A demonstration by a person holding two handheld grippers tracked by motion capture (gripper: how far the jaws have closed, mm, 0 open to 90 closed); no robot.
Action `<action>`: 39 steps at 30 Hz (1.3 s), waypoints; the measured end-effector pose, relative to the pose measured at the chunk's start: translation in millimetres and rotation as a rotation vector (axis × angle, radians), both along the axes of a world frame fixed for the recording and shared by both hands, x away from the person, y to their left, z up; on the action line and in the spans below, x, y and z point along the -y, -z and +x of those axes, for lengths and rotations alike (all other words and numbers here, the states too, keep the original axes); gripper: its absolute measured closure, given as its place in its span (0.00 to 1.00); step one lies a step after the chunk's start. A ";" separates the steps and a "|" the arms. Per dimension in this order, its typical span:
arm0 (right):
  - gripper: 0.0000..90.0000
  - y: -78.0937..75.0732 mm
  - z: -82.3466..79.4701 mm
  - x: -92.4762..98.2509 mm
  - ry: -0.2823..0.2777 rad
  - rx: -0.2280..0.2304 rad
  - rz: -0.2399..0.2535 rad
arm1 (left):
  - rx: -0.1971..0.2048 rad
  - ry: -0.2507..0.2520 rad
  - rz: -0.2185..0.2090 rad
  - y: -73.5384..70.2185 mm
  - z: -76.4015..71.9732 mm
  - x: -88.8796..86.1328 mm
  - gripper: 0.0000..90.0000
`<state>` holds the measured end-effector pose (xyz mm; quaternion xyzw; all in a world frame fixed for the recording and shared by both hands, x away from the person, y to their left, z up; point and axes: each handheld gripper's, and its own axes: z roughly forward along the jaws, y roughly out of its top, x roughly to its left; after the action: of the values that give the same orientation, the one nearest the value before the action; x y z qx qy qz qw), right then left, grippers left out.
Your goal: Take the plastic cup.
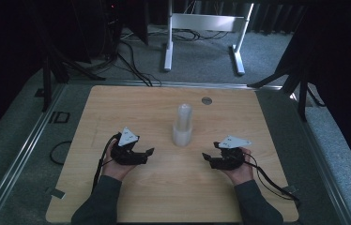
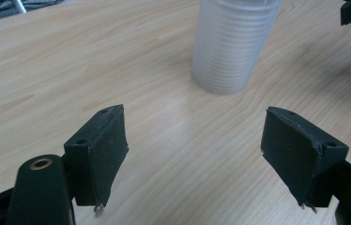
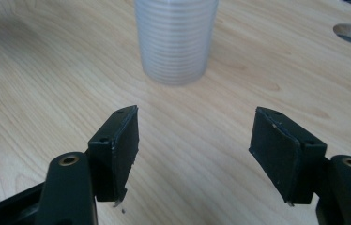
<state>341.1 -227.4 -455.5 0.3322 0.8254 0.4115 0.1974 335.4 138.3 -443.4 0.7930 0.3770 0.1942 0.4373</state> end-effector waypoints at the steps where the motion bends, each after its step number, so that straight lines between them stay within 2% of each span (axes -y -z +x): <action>1: 0.36 0.0 0.0 0.0 0.000 0.000 0.000 | 0.000 0.000 0.000 0.0 0.0 0.0 0.25; 12: 0.38 -22.9 13.5 -8.8 -0.027 0.037 0.015 | 0.022 0.013 -0.003 -3.2 18.1 14.7 0.23; 17: 0.38 -31.3 20.5 -14.2 -0.026 0.032 0.010 | 0.025 0.026 -0.017 -1.8 26.4 22.3 0.22; 23: 0.38 -40.3 26.4 -19.0 -0.042 0.039 0.023 | 0.024 0.064 -0.027 -3.0 32.0 32.5 0.21; 26: 0.38 -44.7 29.0 -21.9 -0.055 0.048 0.019 | 0.025 0.100 -0.029 -3.9 35.1 38.6 0.21; 27: 0.38 -45.8 29.7 -23.2 -0.056 0.047 0.018 | 0.035 0.102 -0.024 -4.1 36.0 40.4 0.21; 33: 0.38 -51.0 33.5 -27.5 -0.071 0.042 0.026 | 0.023 0.130 -0.044 -4.6 42.4 48.6 0.17; 35: 0.38 -55.2 36.1 -30.7 -0.077 0.045 0.018 | 0.023 0.150 -0.025 -5.1 45.2 54.5 0.17; 38: 0.38 -61.1 39.0 -35.3 -0.086 0.054 0.005 | 0.021 0.152 -0.018 -4.7 48.7 59.1 0.18; 39: 0.38 -63.0 40.1 -36.6 -0.089 0.060 0.000 | 0.023 0.153 -0.027 -4.2 49.6 60.0 0.18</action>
<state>381.1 -190.8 -392.5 0.2829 0.8330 0.4297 0.2035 385.1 78.3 -439.1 0.8113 0.3127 0.1641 0.4659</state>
